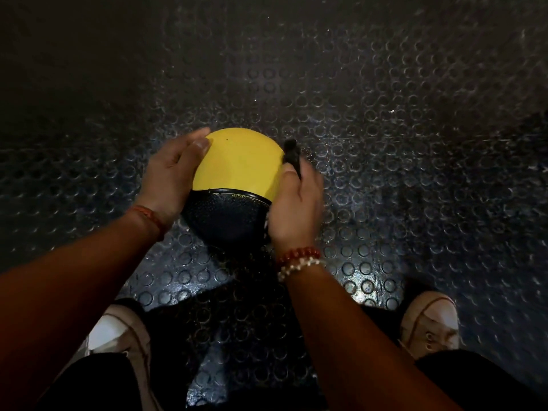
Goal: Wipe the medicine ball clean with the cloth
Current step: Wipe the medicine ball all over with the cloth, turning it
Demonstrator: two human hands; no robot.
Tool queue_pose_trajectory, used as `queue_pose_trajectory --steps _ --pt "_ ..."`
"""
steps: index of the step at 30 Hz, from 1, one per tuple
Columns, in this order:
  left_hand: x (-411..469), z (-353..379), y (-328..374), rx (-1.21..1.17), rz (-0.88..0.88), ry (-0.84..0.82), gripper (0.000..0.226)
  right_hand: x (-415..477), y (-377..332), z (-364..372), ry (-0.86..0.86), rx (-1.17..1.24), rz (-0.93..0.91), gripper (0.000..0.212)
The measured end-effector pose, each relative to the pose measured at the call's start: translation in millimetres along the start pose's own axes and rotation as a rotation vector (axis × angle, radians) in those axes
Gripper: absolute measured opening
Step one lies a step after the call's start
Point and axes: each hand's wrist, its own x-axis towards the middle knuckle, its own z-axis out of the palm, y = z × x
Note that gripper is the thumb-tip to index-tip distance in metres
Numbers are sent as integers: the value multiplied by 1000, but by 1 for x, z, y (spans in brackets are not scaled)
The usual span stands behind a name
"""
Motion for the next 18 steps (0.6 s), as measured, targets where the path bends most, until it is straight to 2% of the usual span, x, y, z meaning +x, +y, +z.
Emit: queue_pose_trajectory --steps 2,4,7,11,16,18 --pt "0 -3 0 3 1 -22 41 11 -11 -1 -90 -105 -173 33" --pt "-1 -5 0 10 -3 -33 42 30 -20 -3 -214 -113 -157 31" --pt "0 -6 -2 -12 -6 -19 34 53 -25 -7 -347 -7 69 35" --pt "2 -3 -5 -8 -45 44 35 63 -12 -7 -325 149 433 29" --pt "8 -8 -3 -79 -246 175 59 46 2 -6 -233 258 602 33" --pt "13 -12 3 -106 -290 168 57 40 -4 -7 -202 268 603 28"
